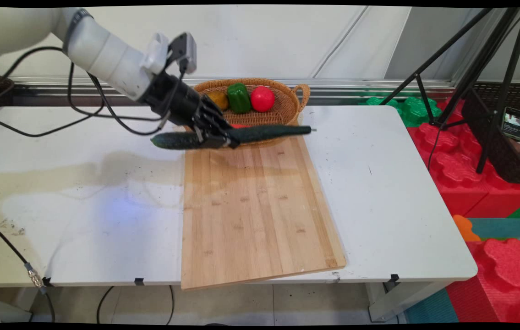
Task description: Place the picked object on the cutting board
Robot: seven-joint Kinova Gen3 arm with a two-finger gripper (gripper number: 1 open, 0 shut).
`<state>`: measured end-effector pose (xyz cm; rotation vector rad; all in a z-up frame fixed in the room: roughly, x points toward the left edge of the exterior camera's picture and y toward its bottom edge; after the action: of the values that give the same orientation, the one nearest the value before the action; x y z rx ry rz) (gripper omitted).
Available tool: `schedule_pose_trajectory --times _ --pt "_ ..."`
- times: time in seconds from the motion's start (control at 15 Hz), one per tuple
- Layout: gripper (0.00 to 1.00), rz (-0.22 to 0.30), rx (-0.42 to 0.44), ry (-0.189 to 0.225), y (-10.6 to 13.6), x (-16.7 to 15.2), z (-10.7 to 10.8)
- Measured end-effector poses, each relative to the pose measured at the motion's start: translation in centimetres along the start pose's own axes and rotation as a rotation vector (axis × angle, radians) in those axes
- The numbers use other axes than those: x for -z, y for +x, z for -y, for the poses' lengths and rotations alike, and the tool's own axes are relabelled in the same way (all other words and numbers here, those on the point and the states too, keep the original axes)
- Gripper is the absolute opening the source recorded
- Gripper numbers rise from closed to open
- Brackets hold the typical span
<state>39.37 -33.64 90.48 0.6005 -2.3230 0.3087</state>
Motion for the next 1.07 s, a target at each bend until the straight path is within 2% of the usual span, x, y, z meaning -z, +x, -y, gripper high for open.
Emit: schedule_pose_trajectory --times 0.4,1.07 --pt "0.00 0.042 -0.013 -0.066 -0.4 -4.3 -2.4" --pt "0.00 0.133 -0.153 -0.163 -1.3 -11.8 -4.7"
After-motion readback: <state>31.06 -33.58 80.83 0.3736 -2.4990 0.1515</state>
